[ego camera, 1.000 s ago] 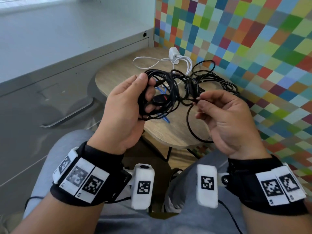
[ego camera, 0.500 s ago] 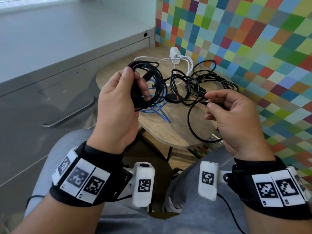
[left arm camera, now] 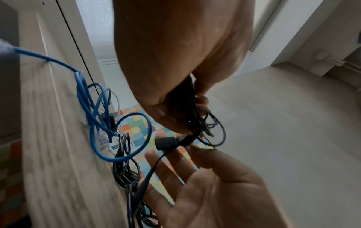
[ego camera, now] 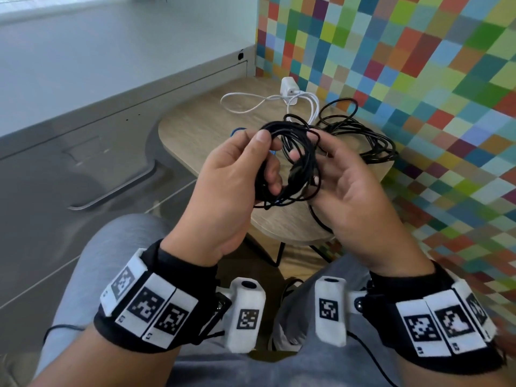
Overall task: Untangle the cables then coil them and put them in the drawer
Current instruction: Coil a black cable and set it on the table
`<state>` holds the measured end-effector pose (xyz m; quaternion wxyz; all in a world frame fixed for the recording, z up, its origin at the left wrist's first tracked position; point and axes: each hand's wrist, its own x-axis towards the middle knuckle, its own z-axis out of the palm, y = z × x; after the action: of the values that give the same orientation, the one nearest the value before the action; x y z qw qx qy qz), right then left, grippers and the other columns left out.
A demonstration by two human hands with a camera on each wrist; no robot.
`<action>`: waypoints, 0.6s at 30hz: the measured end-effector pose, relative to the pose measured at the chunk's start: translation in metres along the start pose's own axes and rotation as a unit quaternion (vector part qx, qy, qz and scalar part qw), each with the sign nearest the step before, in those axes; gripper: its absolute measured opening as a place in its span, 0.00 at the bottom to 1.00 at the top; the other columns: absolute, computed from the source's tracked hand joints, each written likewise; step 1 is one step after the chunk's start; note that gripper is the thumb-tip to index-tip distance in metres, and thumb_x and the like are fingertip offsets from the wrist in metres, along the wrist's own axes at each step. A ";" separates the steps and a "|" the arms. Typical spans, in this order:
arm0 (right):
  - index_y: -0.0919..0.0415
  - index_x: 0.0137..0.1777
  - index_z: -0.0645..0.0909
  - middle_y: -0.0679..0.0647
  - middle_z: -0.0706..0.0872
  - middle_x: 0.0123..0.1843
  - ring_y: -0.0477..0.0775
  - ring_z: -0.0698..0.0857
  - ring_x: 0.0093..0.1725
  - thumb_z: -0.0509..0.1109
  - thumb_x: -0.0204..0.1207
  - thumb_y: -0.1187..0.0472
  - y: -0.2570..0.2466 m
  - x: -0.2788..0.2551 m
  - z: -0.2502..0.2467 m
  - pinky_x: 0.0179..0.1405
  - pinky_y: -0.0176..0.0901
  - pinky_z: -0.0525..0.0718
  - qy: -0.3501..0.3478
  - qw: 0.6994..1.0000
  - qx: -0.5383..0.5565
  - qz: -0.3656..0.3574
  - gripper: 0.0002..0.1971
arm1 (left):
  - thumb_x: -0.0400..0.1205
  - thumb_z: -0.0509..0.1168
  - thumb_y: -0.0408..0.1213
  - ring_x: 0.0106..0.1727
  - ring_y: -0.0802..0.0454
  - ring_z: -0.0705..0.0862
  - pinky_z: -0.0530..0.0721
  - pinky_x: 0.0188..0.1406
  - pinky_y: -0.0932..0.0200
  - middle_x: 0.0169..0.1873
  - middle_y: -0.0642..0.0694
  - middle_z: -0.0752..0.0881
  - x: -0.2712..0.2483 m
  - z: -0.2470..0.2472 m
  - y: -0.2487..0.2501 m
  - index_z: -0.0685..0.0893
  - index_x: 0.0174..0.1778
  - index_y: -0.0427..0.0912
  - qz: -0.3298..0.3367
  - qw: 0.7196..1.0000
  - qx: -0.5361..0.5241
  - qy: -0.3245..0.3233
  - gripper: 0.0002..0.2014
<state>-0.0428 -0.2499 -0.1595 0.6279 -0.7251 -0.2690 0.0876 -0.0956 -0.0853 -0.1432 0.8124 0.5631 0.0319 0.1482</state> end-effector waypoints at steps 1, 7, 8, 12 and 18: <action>0.51 0.84 0.71 0.54 0.89 0.69 0.53 0.84 0.74 0.73 0.84 0.68 0.002 0.000 0.000 0.78 0.64 0.78 -0.009 1.000 0.000 0.011 0.31 | 0.93 0.56 0.36 0.27 0.51 0.74 0.76 0.31 0.63 0.26 0.47 0.75 0.000 0.000 0.000 0.81 0.47 0.38 0.001 1.000 0.002 -0.002 0.13; 0.55 0.69 0.85 0.52 0.89 0.44 0.48 0.90 0.50 0.68 0.83 0.76 -0.001 0.001 -0.010 0.56 0.40 0.85 0.039 0.998 0.040 0.027 0.21 | 0.93 0.57 0.39 0.27 0.52 0.69 0.72 0.31 0.62 0.26 0.47 0.72 0.001 -0.004 0.006 0.83 0.47 0.36 -0.029 0.999 -0.029 0.017 0.15; 0.55 0.69 0.85 0.50 0.89 0.44 0.48 0.90 0.50 0.67 0.83 0.74 -0.002 0.002 -0.010 0.57 0.38 0.85 0.039 0.997 0.062 0.030 0.20 | 0.93 0.57 0.40 0.27 0.52 0.69 0.70 0.31 0.61 0.27 0.47 0.72 0.001 -0.004 0.006 0.83 0.47 0.36 -0.035 0.999 -0.035 0.011 0.15; 0.50 0.65 0.87 0.49 0.91 0.49 0.45 0.89 0.52 0.68 0.86 0.67 -0.001 0.003 -0.007 0.56 0.37 0.84 0.040 0.997 0.066 0.025 0.15 | 0.93 0.56 0.39 0.26 0.52 0.69 0.71 0.29 0.63 0.27 0.47 0.72 0.000 -0.003 0.005 0.82 0.48 0.36 -0.044 0.999 -0.027 -0.012 0.14; 0.49 0.49 0.90 0.45 0.93 0.43 0.42 0.90 0.46 0.74 0.83 0.66 -0.004 0.002 -0.004 0.52 0.39 0.87 0.137 0.990 0.022 -0.018 0.09 | 0.90 0.58 0.38 0.27 0.52 0.69 0.71 0.27 0.63 0.28 0.45 0.72 -0.001 -0.004 0.005 0.83 0.46 0.36 -0.033 0.999 -0.010 -0.035 0.12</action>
<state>-0.0406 -0.2518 -0.1541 0.6762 -0.7111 -0.1917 -0.0181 -0.0983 -0.0797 -0.1400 0.8229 0.5586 0.0206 0.1019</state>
